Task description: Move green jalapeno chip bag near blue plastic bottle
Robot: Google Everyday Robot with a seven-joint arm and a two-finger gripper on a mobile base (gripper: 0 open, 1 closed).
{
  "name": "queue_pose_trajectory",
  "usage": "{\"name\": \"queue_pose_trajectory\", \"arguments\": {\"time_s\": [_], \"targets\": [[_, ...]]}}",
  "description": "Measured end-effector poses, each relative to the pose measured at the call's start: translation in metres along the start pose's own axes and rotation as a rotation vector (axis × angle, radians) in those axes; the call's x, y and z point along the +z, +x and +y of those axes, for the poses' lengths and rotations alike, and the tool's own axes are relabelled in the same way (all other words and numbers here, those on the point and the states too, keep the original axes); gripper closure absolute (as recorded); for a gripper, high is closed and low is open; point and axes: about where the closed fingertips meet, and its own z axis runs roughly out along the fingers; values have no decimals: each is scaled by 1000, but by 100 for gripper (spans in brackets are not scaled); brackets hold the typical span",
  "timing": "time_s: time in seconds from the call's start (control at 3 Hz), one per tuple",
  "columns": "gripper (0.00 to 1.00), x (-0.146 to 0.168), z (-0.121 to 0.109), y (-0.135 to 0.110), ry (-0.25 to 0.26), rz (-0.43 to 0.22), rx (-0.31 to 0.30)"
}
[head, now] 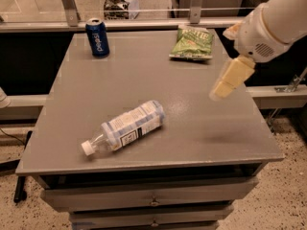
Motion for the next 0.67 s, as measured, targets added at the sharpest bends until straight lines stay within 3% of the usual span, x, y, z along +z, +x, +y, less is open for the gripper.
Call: {"name": "queue_pose_trajectory", "arguments": {"time_s": [0.33, 0.67], "targets": [[0, 40, -49, -30, 50, -154, 48], [0, 74, -86, -56, 51, -296, 128]]}}
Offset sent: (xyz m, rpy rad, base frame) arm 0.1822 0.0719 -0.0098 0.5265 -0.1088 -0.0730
